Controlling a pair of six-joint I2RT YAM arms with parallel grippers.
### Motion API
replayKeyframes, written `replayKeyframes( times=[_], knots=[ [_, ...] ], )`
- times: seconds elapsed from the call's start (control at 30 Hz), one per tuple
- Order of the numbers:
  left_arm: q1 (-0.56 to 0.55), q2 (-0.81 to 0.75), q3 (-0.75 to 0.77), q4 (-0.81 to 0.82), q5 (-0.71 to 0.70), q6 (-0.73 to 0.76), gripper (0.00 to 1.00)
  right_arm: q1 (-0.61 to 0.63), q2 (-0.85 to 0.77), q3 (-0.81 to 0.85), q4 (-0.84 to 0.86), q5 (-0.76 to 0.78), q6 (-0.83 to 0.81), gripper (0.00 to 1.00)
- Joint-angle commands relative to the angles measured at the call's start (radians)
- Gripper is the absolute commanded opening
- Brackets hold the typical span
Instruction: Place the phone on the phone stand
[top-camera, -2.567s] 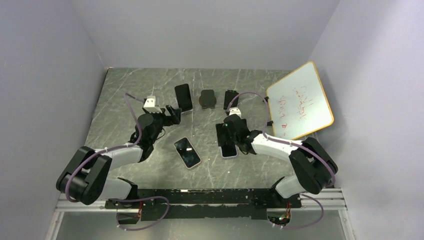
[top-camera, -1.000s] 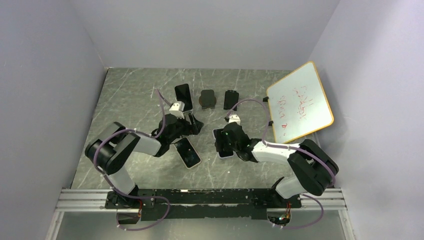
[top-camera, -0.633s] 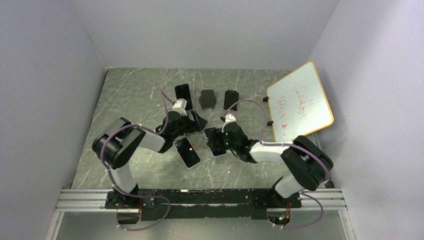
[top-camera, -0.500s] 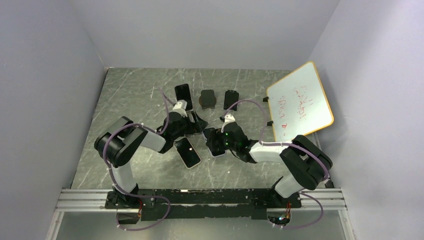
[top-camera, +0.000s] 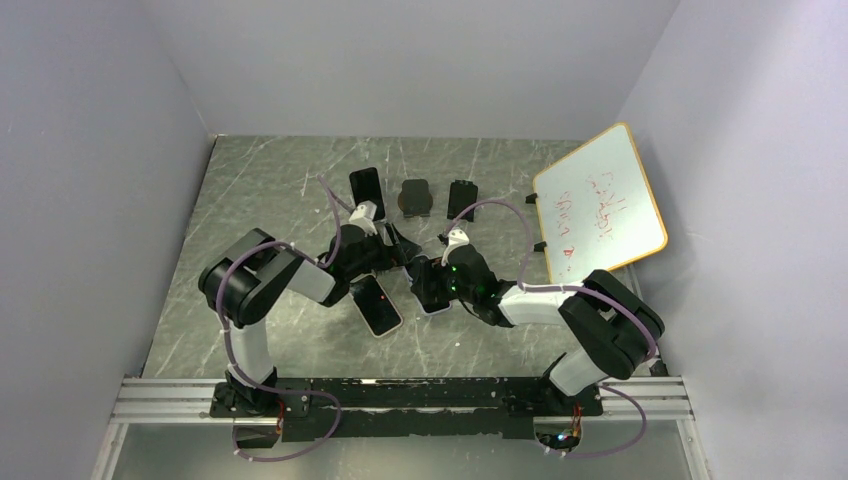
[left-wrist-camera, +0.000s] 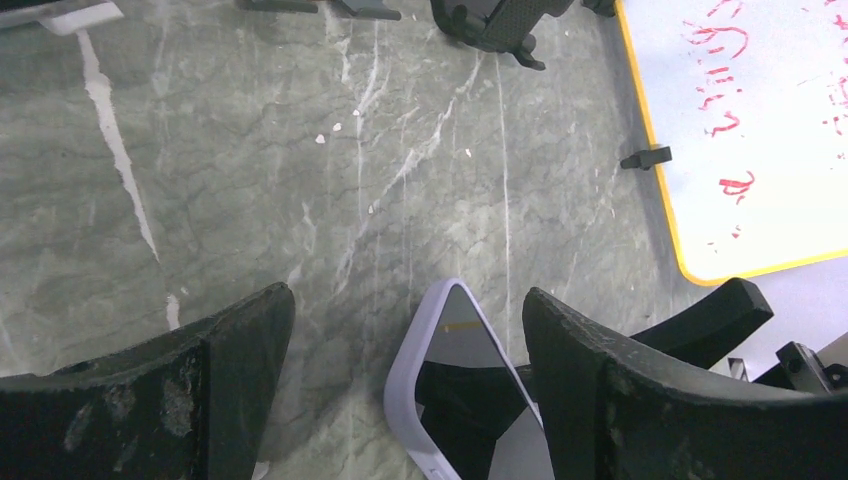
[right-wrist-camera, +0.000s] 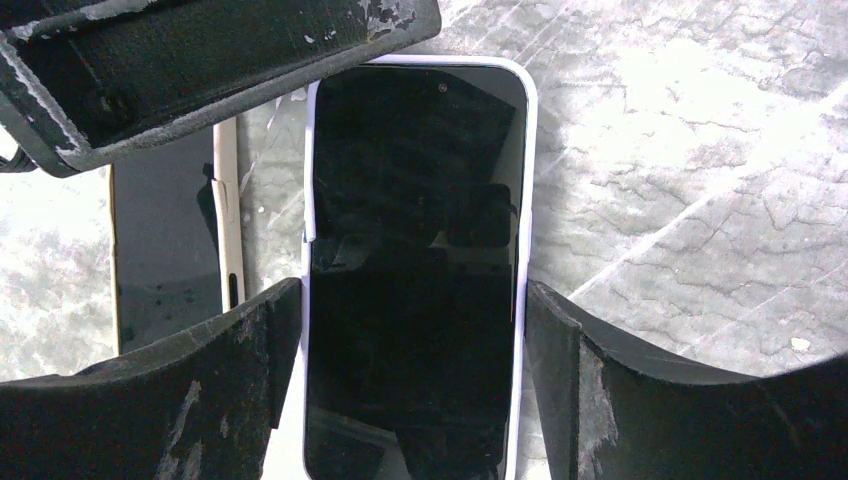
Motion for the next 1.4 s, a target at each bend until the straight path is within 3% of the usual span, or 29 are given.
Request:
replayKeyframes(
  times=[0.0,0.53,0.83,1.2,1.37],
  knots=[
    [-0.009,0.029,0.018,0.049,0.049,-0.036,0.89,0.012,0.025,-0.037,-0.084,-0.038,0.012,0.68],
    [-0.008,0.036,0.022,-0.002,0.048,-0.038,0.88,0.012,0.015,-0.043,-0.080,-0.020,0.012,0.69],
    [-0.022,0.044,-0.011,0.023,0.105,-0.086,0.62,0.013,0.023,-0.028,-0.061,0.006,0.010,0.70],
    [-0.023,0.022,-0.071,0.040,0.105,-0.114,0.60,0.012,0.068,0.019,-0.042,0.035,-0.001,0.71],
    [-0.023,0.031,-0.061,0.044,0.118,-0.111,0.38,0.012,0.076,0.026,-0.030,0.025,-0.004,0.71]
  ],
)
